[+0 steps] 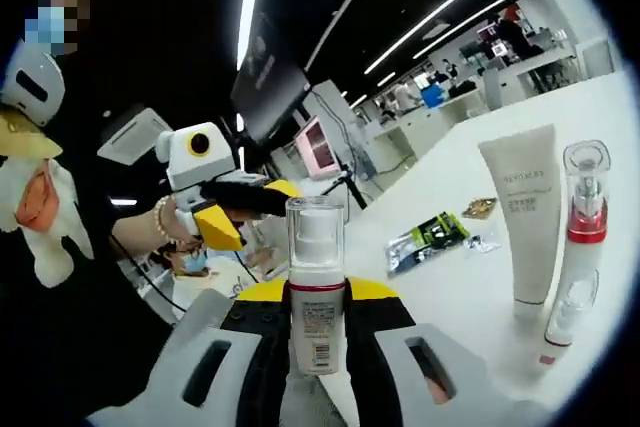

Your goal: Arrange the skincare products in the storage area until every visible bottle or jar stands upright without overlapping.

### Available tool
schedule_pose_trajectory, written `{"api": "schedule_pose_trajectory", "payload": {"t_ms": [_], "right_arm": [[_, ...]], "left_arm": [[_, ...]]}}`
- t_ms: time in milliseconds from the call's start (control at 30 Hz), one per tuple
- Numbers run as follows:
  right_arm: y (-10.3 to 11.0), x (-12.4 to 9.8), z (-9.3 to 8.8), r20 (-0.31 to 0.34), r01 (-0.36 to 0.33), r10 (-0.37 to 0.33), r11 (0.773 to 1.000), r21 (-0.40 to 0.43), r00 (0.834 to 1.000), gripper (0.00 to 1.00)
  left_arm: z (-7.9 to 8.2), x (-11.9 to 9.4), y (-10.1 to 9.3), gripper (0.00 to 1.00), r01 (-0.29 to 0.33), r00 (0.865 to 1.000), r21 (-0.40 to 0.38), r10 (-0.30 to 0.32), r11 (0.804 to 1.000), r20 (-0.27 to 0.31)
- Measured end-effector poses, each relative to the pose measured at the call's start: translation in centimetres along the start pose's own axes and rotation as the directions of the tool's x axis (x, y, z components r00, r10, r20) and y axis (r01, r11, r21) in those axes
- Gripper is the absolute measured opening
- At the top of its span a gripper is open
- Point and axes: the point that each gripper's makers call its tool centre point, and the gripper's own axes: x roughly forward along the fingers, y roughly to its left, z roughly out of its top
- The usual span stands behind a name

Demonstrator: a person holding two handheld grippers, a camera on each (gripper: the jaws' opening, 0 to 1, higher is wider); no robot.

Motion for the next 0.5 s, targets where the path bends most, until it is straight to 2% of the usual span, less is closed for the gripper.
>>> {"api": "schedule_pose_trajectory", "payload": {"t_ms": [67,233,267,500], "right_arm": [[0.3,-0.1,0.1,-0.021,-0.028,0.028,0.999,-0.020,0.999,0.20],[1.0,-0.3,0.2,-0.060,-0.079,0.075,0.995,-0.068,0.995,0.20],[1.1,-0.4,0.2,-0.069,-0.087,0.081,0.993,-0.078,0.994,0.20],[2.8,-0.4,-0.2,-0.148,-0.182,0.158,0.969,-0.166,0.976,0.20]], "left_arm": [[0.2,0.3,0.0,0.31,0.008,1.000,0.017,-0.008,1.000,-0.012],[0.9,1.1,-0.5,0.30,0.092,0.996,0.051,-0.091,0.994,-0.027],[1.0,1.3,-1.0,0.30,0.123,0.992,0.057,-0.121,0.991,-0.039],[1.0,1.9,-2.2,0.30,0.198,0.978,0.094,-0.191,0.976,-0.085]]}}
